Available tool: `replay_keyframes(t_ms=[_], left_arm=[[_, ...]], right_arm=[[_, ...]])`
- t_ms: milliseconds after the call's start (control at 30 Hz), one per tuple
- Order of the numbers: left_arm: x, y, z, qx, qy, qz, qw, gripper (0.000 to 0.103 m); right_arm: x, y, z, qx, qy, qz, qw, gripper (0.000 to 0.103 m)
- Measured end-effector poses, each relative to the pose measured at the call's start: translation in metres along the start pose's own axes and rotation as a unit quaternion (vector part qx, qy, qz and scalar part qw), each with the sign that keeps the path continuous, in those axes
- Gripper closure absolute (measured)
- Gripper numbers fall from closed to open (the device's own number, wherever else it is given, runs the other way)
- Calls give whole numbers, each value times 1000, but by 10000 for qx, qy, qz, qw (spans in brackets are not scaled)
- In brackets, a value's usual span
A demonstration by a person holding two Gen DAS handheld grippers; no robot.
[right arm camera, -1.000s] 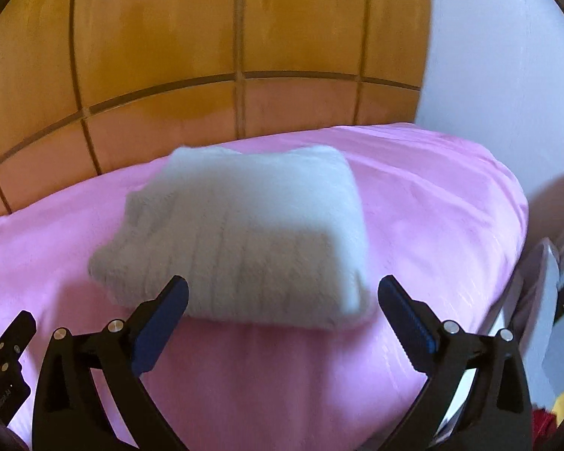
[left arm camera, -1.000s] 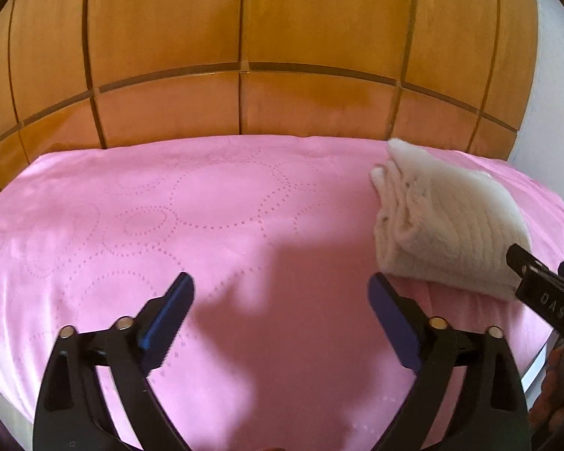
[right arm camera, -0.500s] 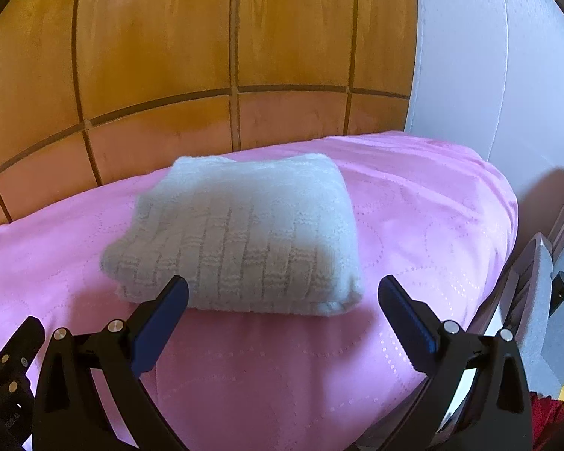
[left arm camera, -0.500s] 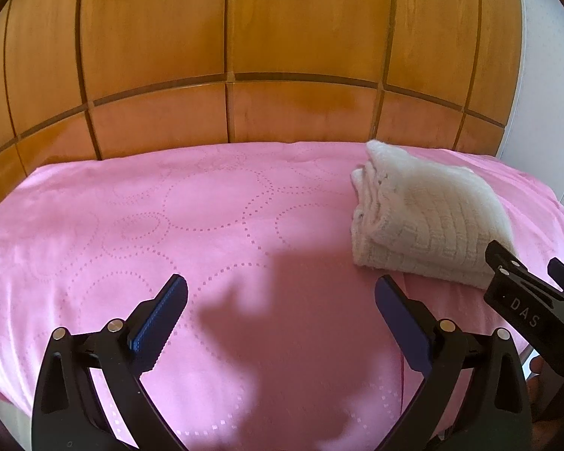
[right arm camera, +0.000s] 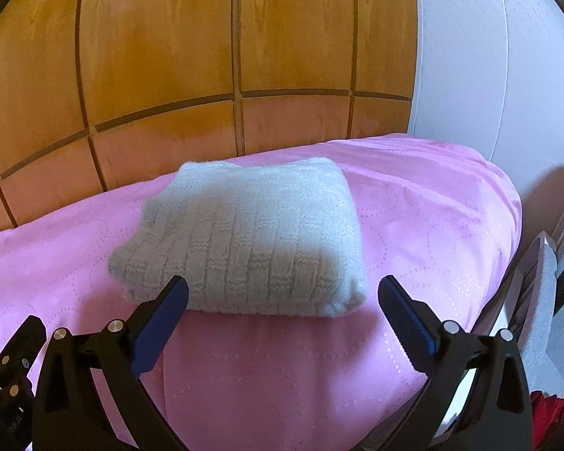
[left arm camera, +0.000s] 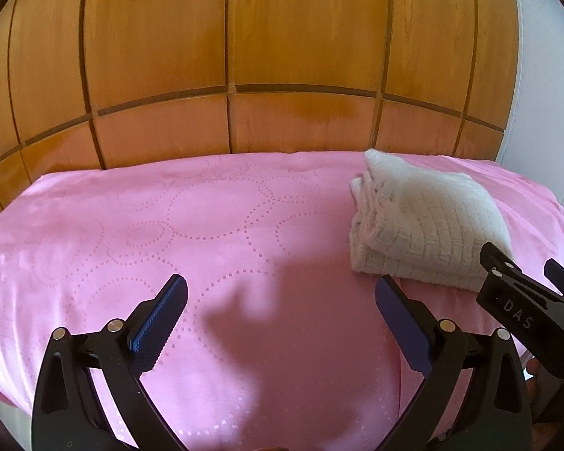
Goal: Fold small clothes
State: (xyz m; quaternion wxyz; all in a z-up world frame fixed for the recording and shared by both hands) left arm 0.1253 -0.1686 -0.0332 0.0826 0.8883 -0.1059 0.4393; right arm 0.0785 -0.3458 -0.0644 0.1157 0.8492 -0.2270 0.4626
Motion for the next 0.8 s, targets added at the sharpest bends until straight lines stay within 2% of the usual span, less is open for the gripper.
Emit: replay_keyframes(t_ms=[467, 800], left_arm=[[1, -2, 0, 36, 27, -31, 10000, 4], [-6, -12, 15, 95, -229, -282, 9993, 4]], right_arm=[[-8, -7, 1, 66, -94, -104, 9999, 2], [6, 6, 8, 285, -119, 123, 9994, 2]])
Point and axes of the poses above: each gripper's, at about its wrist camera, not at the fingertips, and z roughly the way its jaws point, y to its right, x to its top, the point moved 7 cm from there along z, roughly the way its jaws point, and after that the axes turned 3 degrees about -x, right-handed, at the moved point
